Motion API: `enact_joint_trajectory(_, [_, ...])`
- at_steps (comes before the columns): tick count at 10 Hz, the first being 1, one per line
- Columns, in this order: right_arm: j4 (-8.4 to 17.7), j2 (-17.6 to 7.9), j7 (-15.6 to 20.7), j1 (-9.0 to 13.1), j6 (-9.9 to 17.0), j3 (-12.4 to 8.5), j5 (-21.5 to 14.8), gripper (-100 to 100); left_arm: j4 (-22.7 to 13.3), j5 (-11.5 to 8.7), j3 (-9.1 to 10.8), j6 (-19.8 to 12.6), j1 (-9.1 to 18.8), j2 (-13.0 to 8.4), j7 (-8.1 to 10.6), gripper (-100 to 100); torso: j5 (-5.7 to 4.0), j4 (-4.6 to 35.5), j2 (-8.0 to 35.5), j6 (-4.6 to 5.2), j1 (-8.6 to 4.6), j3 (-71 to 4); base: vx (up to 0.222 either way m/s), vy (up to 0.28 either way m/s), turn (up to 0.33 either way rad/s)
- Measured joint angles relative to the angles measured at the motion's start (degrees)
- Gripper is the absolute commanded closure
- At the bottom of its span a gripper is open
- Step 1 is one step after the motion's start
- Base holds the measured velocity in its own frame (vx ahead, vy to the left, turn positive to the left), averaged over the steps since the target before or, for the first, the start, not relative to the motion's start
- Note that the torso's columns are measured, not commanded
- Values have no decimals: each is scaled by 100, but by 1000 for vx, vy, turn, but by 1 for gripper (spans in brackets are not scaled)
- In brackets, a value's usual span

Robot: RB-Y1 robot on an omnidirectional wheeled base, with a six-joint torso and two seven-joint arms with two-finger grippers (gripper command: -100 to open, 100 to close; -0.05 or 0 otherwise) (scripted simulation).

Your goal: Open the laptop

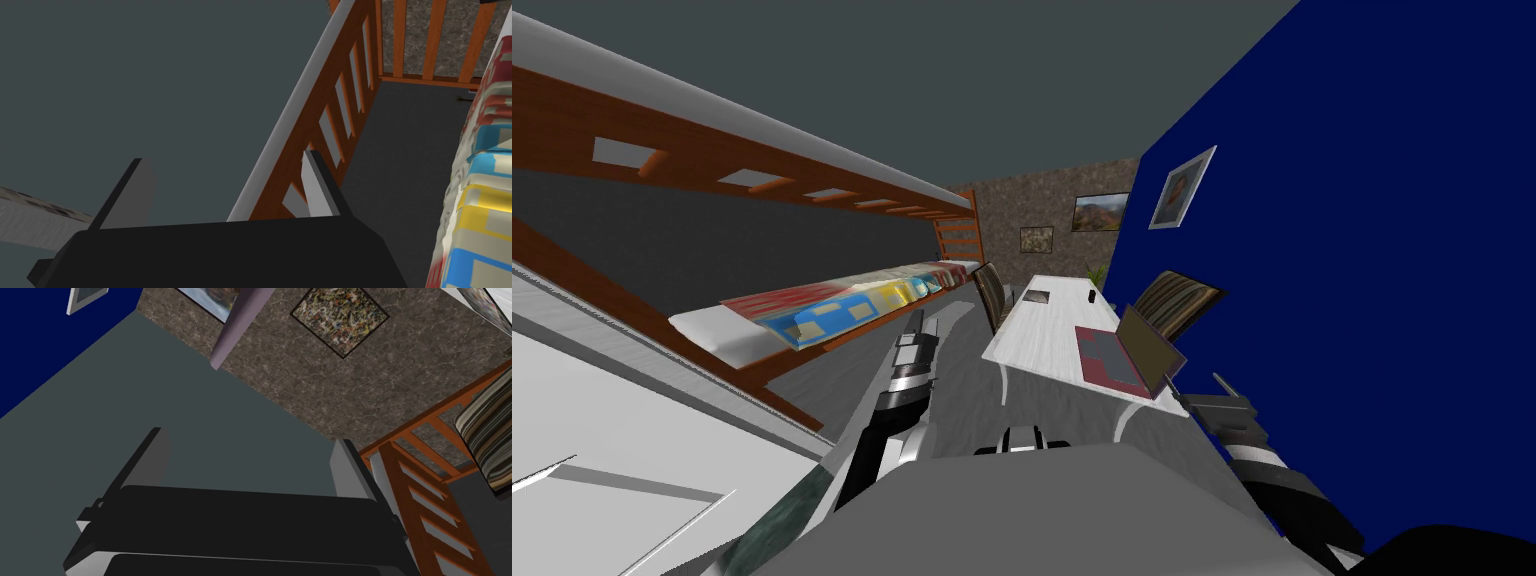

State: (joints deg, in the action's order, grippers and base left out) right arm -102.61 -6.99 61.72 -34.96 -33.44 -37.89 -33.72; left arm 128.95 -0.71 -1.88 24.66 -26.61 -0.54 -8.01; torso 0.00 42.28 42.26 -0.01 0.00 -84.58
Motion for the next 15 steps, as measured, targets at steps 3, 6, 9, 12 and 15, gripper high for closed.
enact_joint_trajectory(3, [119,31,384,-62,87,-216,-265,-100,0,0,0,0,0,0,0,0,1,1,2,0,1,1,44,-7,117])
enact_joint_trajectory(6, [366,28,857,-128,89,-531,-552,-100,0,0,0,0,0,0,0,0,1,0,0,2,0,0,50,0,102])
enact_joint_trajectory(9, [503,-19,1222,-174,117,-749,-787,-100,0,0,0,0,0,0,0,0,1,3,11,2,1,7,16,6,66])
enact_joint_trajectory(12, [521,-31,1317,-204,115,-806,-840,100,0,0,0,0,0,0,0,0,0,1,4,2,-1,3,3,1,4])
enact_joint_trajectory(15, [494,82,1586,-131,78,-825,-969,100,0,0,0,0,0,1,0,0,3,0,-2,1,11,-1,16,34,-19])
